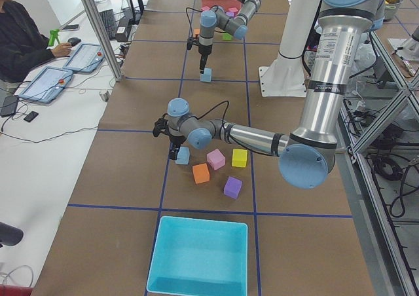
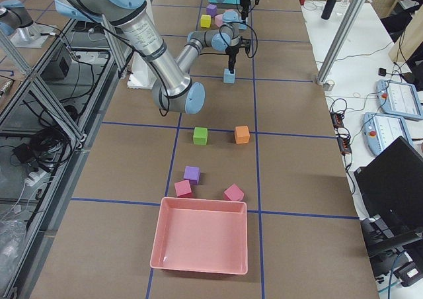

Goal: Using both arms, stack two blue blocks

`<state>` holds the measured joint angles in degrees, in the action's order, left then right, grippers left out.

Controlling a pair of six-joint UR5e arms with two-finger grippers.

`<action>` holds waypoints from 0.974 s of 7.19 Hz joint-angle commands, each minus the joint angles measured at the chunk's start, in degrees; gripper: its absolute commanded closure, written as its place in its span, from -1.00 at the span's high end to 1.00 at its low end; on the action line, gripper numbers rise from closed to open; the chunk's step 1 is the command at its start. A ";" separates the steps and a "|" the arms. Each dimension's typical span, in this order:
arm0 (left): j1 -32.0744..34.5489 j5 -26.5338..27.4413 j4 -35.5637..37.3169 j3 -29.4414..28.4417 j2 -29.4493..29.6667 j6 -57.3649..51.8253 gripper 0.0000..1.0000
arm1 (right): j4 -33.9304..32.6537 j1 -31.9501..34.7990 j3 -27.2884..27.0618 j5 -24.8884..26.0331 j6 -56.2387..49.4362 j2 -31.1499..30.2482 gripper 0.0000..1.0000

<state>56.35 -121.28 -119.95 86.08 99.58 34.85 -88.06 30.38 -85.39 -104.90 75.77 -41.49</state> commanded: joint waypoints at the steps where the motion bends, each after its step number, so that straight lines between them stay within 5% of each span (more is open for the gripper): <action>1: -0.80 0.07 -0.02 -0.92 -0.09 0.57 0.94 | -0.09 1.34 -0.21 -1.00 -0.70 0.27 1.00; 4: -1.50 -0.10 -0.11 -1.97 0.52 0.92 0.04 | -0.62 5.19 -1.26 -5.99 -2.63 0.10 1.00; 6: -1.51 -1.06 0.67 -0.05 2.44 2.84 -0.11 | -0.71 10.72 -4.59 -10.48 -7.62 -4.45 1.00; 7: -1.51 -5.94 2.68 1.18 6.29 8.08 -0.11 | -0.71 15.01 -6.69 -14.59 -12.61 -8.48 1.00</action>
<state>54.87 -123.24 -119.04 85.78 102.41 38.32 -88.73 40.83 -89.65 -115.43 68.15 -45.80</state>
